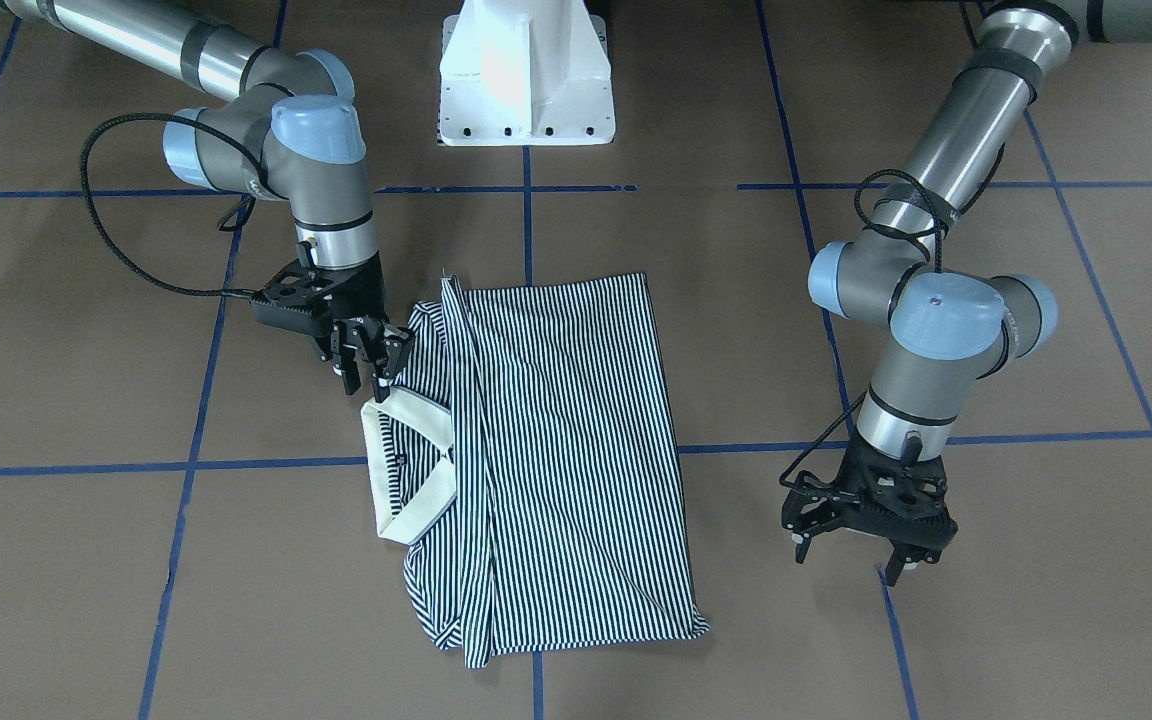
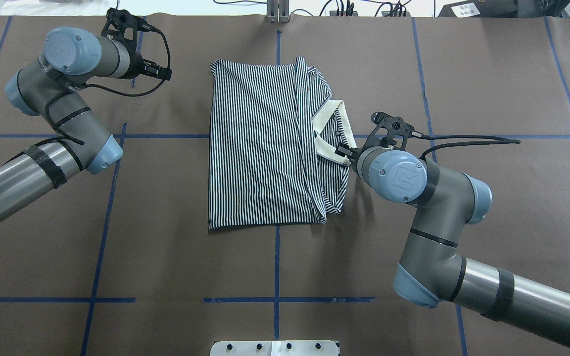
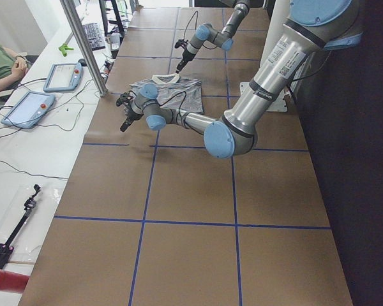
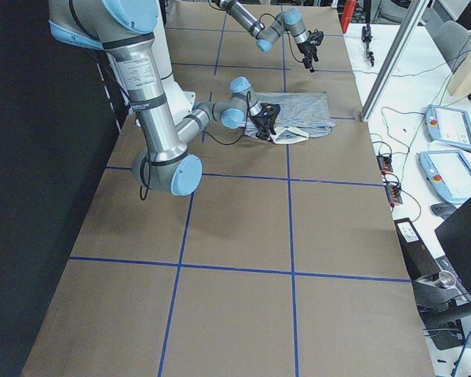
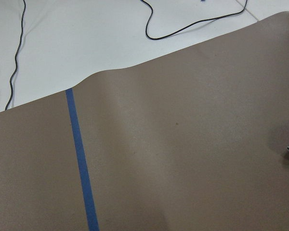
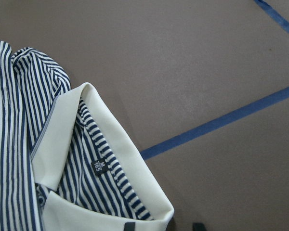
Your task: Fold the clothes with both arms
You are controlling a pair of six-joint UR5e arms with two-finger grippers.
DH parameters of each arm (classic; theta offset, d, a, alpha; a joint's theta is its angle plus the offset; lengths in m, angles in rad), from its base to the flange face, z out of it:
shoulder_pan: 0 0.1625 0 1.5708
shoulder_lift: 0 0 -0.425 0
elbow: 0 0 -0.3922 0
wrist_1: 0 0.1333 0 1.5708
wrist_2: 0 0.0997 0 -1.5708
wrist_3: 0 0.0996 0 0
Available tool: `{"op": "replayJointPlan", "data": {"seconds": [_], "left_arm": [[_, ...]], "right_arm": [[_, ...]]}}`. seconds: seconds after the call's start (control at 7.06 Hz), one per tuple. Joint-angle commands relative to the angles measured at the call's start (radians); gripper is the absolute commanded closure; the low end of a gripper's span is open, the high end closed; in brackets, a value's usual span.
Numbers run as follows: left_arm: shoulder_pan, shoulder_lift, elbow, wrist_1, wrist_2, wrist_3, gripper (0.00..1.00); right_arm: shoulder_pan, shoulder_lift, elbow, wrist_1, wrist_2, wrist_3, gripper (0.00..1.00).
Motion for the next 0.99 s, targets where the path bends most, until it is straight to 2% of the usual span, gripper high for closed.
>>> {"op": "replayJointPlan", "data": {"seconds": [0.0,0.14,0.57,0.85], "left_arm": [[0.004,0.000,-0.005,0.002,-0.002,-0.004,0.00],[0.004,0.000,-0.005,0.002,-0.002,-0.004,0.00],[0.004,0.005,-0.007,0.000,-0.035,-0.004,0.00],[0.004,0.008,-0.012,0.000,-0.035,-0.006,0.00]], "right_arm": [[-0.016,0.007,0.133,-0.201,0.016,-0.103,0.00],[-0.066,0.005,0.141,-0.211,0.000,-0.120,0.00],[-0.247,0.033,0.138,-0.212,-0.182,-0.307,0.00],[-0.322,0.035,0.135,-0.232,-0.269,-0.366,0.13]]}}
